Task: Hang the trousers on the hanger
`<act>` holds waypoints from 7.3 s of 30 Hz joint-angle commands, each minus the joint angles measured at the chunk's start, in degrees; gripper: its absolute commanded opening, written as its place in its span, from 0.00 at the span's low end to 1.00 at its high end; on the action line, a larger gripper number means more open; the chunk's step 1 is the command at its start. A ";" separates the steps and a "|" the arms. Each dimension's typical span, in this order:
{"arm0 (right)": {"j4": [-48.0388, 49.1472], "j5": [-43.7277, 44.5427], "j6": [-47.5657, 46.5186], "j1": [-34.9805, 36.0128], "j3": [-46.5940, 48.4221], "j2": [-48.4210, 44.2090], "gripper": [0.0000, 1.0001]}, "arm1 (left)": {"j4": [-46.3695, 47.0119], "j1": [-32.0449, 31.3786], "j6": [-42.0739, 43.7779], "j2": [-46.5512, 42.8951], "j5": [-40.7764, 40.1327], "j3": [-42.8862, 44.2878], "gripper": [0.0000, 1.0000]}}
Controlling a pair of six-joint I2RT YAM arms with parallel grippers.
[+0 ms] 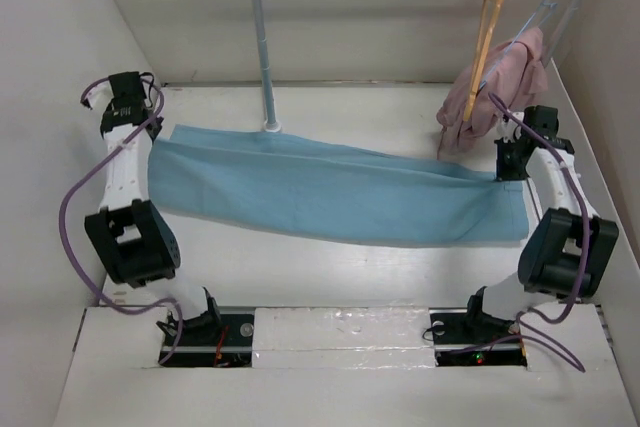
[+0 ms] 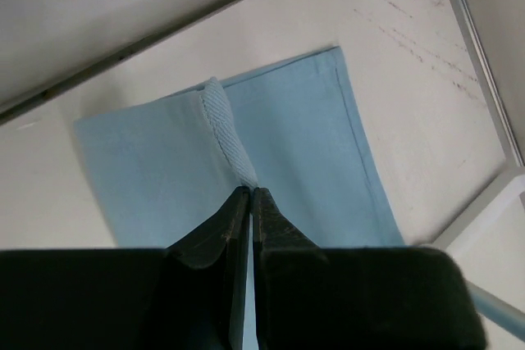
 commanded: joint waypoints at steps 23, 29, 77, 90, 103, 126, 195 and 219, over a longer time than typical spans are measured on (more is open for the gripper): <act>18.17 -12.17 4.44 -3.61 10.82 15.46 0.76 | -3.60 -6.71 10.07 33.94 -8.09 35.17 0.63; 20.01 -17.01 6.72 -3.61 -1.73 -3.95 0.86 | 5.95 -4.08 8.22 11.32 -0.83 6.14 0.67; 19.23 -13.41 15.17 -18.99 -38.68 -24.62 0.01 | 11.00 7.17 5.67 13.72 1.85 -23.36 0.00; 2.97 -19.39 5.76 -23.30 -36.13 -27.97 0.26 | 0.63 17.37 3.48 -8.33 -2.91 -37.10 0.00; 10.76 -15.16 9.45 -25.40 -36.27 -29.63 1.00 | 1.75 3.06 0.22 -19.49 12.12 -33.40 0.58; 8.68 -22.19 11.31 -21.64 -21.91 -34.48 0.00 | 13.27 -53.22 -8.91 -28.74 16.70 -45.01 0.45; 30.21 -3.40 29.07 87.27 39.56 32.06 0.79 | -10.19 -31.50 6.72 -31.90 -12.40 12.48 0.01; 19.75 2.06 15.87 69.43 -18.10 -24.62 0.54 | -0.45 -3.75 7.68 -19.52 12.27 -29.88 0.54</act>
